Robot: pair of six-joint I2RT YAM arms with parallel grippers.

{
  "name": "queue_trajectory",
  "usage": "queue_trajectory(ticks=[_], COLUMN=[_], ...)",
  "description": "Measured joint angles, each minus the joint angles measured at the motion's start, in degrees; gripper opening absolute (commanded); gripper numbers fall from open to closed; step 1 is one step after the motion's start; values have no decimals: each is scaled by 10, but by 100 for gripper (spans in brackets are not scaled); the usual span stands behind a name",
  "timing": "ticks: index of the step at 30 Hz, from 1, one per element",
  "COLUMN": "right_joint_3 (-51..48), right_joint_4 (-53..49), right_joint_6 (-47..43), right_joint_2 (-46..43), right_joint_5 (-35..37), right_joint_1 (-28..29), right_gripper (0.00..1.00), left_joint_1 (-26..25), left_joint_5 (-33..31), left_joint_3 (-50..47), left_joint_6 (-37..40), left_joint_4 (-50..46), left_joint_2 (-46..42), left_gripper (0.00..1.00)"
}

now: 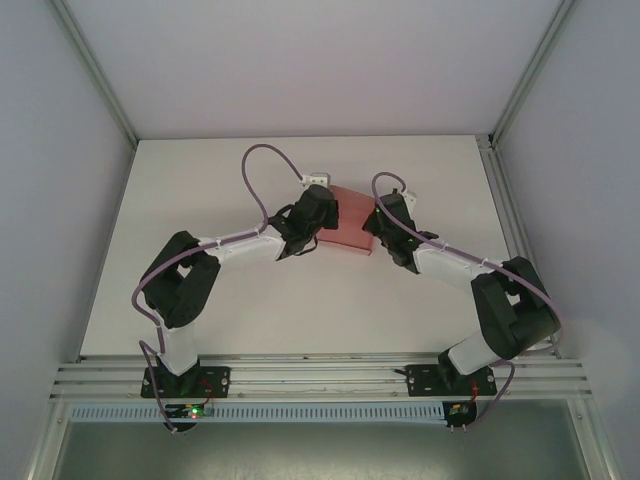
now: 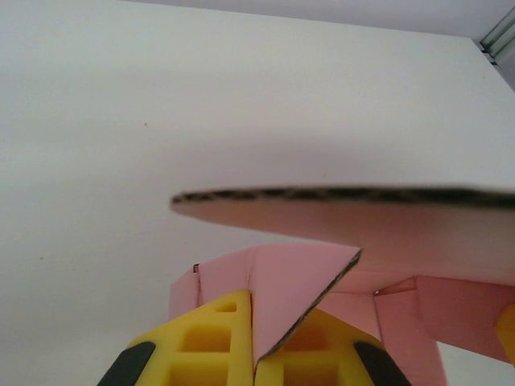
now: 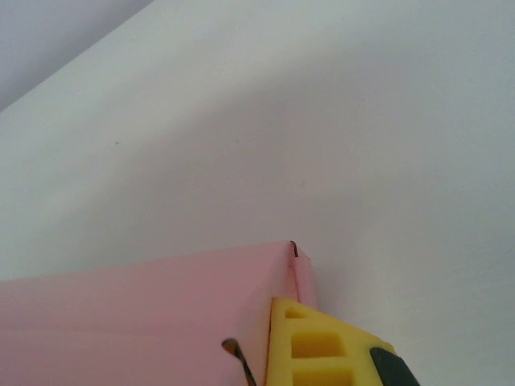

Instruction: Assemble paper box

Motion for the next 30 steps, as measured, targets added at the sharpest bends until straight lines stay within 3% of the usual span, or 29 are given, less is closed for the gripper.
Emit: queue_trajectory(ticks=[5, 15, 30], right_joint_3=[0, -103, -148], right_joint_4=[-6, 129, 159], right_joint_6=[-45, -104, -153], right_joint_2=[5, -5, -21], right_joint_5=[22, 105, 212], right_joint_1=[21, 73, 141], right_gripper=[2, 4, 5], left_joint_1=[-3, -10, -10], left_joint_5=[-10, 10, 45], left_joint_3=[-45, -132, -191], left_joint_6=[5, -21, -101], left_joint_4=[3, 83, 179], left_joint_2=[-22, -38, -46], left_gripper=[0, 2, 3])
